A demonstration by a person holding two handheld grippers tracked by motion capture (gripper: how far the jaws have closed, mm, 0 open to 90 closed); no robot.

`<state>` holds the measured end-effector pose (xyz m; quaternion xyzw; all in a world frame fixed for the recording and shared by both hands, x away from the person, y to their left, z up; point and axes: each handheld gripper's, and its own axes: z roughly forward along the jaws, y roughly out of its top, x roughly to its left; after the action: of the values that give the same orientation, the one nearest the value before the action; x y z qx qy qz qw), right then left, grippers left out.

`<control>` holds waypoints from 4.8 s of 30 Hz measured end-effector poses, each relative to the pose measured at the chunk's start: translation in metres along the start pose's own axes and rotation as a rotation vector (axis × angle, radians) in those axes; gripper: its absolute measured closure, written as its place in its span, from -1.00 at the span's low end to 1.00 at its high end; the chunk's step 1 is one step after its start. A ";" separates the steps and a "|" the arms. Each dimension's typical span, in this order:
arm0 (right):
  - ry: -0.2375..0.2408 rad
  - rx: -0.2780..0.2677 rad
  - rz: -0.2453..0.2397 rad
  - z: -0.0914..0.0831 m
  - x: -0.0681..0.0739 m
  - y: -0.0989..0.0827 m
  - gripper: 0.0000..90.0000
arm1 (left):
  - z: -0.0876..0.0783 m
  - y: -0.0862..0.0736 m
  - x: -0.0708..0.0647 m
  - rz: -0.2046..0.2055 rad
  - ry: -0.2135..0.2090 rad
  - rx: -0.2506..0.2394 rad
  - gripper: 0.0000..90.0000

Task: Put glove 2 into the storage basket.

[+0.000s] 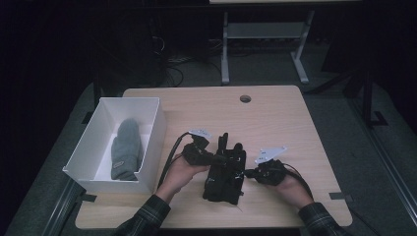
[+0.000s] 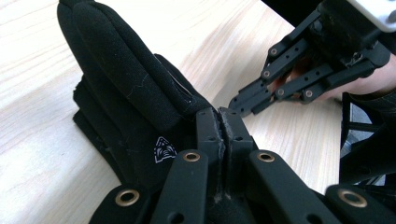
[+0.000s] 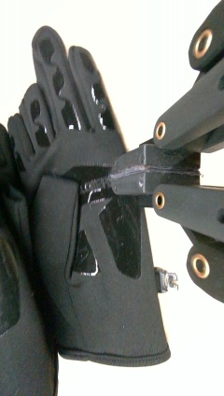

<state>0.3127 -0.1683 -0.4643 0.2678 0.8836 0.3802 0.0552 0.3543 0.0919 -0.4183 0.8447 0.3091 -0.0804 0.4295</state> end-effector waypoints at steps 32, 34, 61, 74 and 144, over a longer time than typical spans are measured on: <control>-0.079 -0.065 0.009 -0.003 -0.004 0.004 0.37 | 0.032 -0.012 -0.005 0.018 -0.025 0.098 0.84; -0.125 -0.076 0.027 -0.009 -0.012 -0.001 0.17 | 0.035 -0.013 -0.007 0.025 -0.027 0.111 0.91; -0.336 -0.054 0.118 -0.012 -0.043 -0.025 -0.37 | -0.002 -0.043 -0.013 0.179 0.161 0.257 0.97; -0.299 -0.068 0.188 -0.012 -0.051 -0.029 -0.47 | -0.016 -0.030 -0.004 0.273 0.243 0.158 -0.04; -0.311 -0.046 0.214 -0.008 -0.050 -0.027 -0.77 | -0.094 0.044 -0.018 0.167 0.315 0.121 0.39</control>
<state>0.3409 -0.2144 -0.4823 0.4143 0.8221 0.3578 0.1563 0.3535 0.1377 -0.3233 0.8940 0.2957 0.0701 0.3292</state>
